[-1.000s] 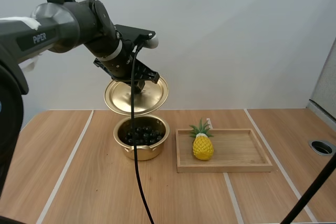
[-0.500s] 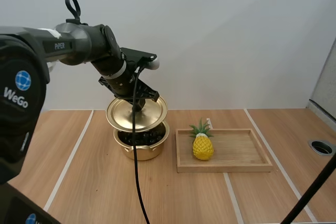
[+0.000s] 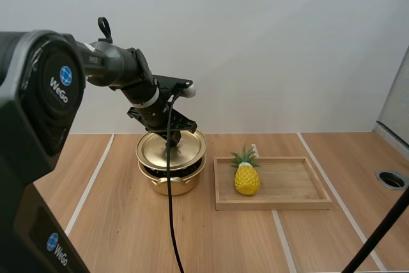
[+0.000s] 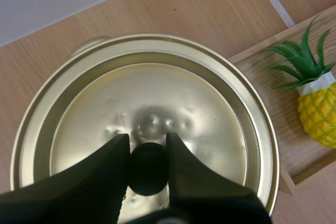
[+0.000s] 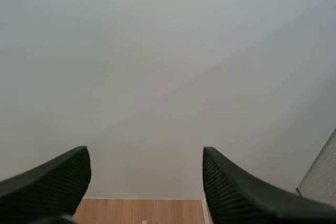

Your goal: Open the pot, put the grape inside, and close it

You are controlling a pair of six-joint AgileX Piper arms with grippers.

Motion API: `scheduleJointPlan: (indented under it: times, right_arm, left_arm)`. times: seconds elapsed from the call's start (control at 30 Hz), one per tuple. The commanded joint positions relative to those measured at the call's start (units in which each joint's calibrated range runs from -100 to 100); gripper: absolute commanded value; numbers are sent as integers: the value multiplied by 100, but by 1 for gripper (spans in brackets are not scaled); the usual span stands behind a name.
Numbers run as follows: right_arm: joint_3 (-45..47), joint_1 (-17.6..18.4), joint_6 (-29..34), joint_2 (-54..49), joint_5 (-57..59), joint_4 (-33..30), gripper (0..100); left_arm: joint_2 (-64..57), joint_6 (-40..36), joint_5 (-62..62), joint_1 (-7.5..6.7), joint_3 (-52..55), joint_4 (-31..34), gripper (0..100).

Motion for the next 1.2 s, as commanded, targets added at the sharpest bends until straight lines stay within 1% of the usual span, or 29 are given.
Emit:
scheduleJointPlan:
  times: [0.0,0.47,0.8,1.17]
  right_arm:
    - [-66,-16,-19,-86,-56,13,100]
    - [-66,-16,-19,-86,-56,13,100]
    - [-66,-16,-19,-86,-56,13,100]
    - [-66,-16,-19,-124,-56,13,100]
  left_arm:
    - [96,30,-121,3,-2,-147,0]
    - [153,99,-431,3,-2,-126,0]
    - [153,239,-10,3,-2,-126,0]
    - [153,263,-13,3,-2,-126,0]
